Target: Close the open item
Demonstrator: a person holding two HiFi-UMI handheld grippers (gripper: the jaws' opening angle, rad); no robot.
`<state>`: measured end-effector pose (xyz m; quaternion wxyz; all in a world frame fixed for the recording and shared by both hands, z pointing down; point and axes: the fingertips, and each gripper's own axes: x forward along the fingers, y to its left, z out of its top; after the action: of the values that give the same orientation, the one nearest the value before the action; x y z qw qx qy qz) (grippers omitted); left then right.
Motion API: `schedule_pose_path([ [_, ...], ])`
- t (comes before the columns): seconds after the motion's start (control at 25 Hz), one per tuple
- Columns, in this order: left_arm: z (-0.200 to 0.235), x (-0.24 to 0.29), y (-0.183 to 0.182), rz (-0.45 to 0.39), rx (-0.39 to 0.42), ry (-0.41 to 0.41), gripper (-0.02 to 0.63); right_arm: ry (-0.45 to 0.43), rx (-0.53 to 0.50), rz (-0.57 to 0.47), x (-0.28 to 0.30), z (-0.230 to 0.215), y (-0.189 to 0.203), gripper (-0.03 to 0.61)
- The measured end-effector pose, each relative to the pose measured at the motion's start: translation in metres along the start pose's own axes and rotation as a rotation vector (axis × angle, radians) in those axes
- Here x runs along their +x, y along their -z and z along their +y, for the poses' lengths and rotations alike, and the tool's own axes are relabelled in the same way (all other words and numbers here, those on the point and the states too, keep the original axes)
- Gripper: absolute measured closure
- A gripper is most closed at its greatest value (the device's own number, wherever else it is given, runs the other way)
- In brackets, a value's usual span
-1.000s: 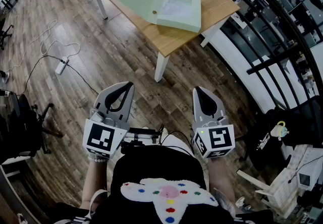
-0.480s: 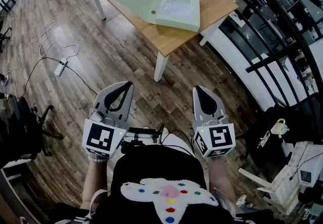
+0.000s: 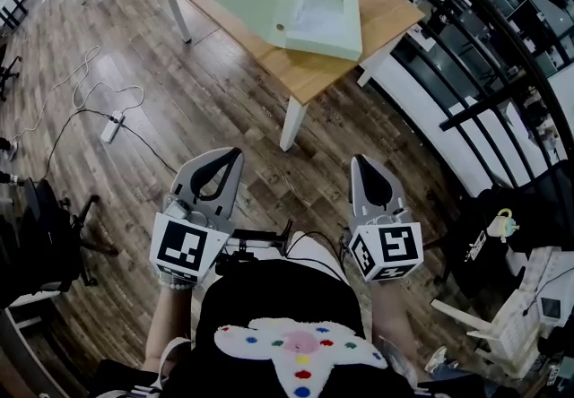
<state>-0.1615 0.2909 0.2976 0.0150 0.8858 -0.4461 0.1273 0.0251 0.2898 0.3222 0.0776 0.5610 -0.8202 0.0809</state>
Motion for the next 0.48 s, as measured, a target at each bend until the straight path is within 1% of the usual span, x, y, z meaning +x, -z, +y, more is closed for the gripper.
schedule_pose_path([
  [0.36, 0.006, -0.019, 0.002, -0.022, 0.034, 0.026, 0.607, 0.025, 0.010, -0.031, -0.013, 0.025, 0.003, 0.571],
  [0.48, 0.006, -0.019, 0.002, -0.030, 0.025, 0.036, 0.607, 0.032, 0.009, -0.034, -0.015, 0.026, 0.003, 0.571],
])
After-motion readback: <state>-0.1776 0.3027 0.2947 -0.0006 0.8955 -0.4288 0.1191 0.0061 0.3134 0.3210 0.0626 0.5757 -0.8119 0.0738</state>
